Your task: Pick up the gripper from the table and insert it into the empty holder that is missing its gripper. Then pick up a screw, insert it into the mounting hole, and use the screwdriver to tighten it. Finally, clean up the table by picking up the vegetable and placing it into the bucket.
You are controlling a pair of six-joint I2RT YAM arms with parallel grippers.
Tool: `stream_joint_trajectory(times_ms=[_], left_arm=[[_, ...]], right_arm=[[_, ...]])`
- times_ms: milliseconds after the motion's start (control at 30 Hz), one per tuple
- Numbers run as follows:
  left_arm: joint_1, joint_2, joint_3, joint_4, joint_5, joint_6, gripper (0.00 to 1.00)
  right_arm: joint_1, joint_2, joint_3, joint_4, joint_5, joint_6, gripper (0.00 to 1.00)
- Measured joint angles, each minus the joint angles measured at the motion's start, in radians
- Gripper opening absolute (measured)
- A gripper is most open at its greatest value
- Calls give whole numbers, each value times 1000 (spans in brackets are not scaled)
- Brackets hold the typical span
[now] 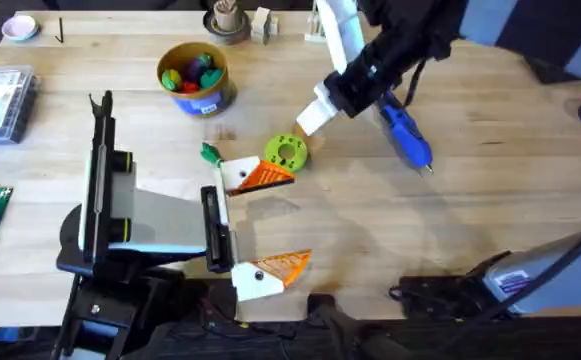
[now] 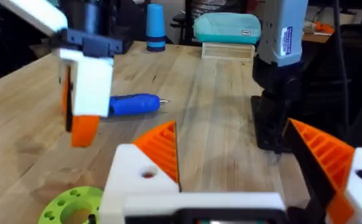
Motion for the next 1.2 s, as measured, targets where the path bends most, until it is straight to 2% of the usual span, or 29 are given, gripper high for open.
stream_joint_trajectory(times_ms=[133,367,600,767,1000,1200], left_arm=[[0,0,0,0,0,0,993],[0,0,0,0,0,0,993],[0,0,0,0,0,0,993],[0,0,0,0,0,0,993],[0,0,0,-2,0,0,993],[0,0,0,-2,0,0,993]], right_arm=[[0,0,-75,34,-45,5,696],[6,0,-124,121,-83,14,696],[69,0,-149,186,-114,7,696],[108,0,-169,209,-115,-9,696],[110,0,-175,220,-109,-24,696],[136,31,-177,257,-60,-32,696]])
